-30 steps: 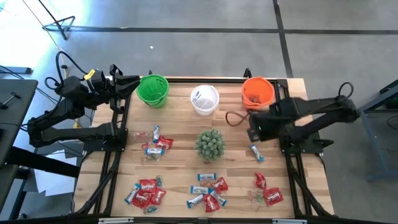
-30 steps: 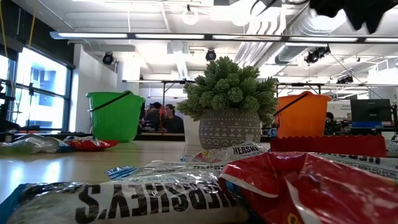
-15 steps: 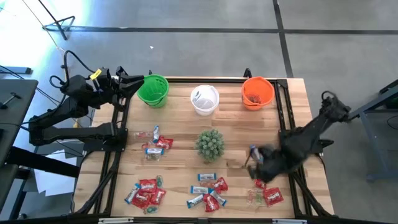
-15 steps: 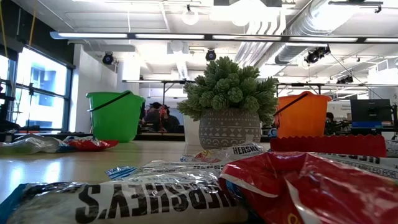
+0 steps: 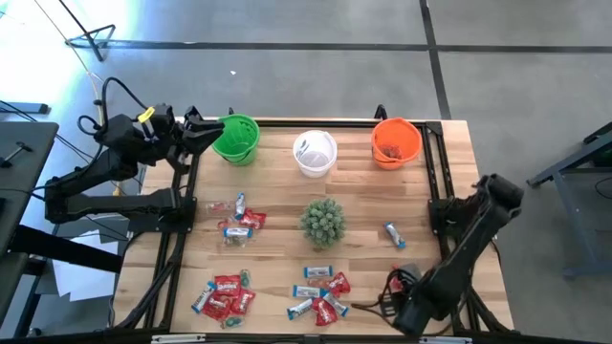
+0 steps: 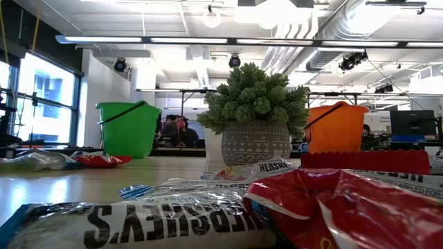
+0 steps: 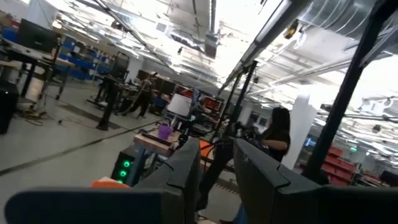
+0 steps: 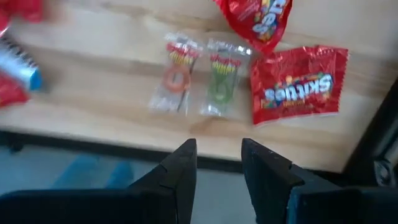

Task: Sort candy
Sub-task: Put the transparent candy into the orange bucket

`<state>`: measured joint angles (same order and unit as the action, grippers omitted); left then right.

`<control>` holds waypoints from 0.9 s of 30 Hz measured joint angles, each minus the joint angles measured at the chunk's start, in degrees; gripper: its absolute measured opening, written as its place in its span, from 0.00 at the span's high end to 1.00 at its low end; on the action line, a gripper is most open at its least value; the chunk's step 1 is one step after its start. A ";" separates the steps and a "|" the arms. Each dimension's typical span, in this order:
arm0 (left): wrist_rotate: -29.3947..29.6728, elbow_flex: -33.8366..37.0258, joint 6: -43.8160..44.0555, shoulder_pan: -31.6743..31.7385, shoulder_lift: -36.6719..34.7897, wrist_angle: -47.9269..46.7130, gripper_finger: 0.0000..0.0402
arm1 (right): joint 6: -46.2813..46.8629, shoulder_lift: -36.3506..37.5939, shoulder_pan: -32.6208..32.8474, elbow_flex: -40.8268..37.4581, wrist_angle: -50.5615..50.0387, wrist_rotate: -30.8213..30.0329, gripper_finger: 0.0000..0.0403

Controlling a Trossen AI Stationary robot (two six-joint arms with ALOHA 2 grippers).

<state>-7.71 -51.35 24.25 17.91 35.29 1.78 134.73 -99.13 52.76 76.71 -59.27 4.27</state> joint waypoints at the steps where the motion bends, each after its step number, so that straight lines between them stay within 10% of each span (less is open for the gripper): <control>1: -0.36 0.00 0.59 0.00 0.00 0.18 0.80 | 0.34 -1.03 -0.25 0.00 0.04 -0.13 0.69; 27: -5.29 0.00 1.18 0.00 -1.95 0.31 0.80 | 1.68 -10.96 -2.94 -0.02 1.53 6.05 0.69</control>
<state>-12.99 -51.35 25.43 17.91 33.33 2.10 136.41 -110.09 49.83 76.69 -57.74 10.32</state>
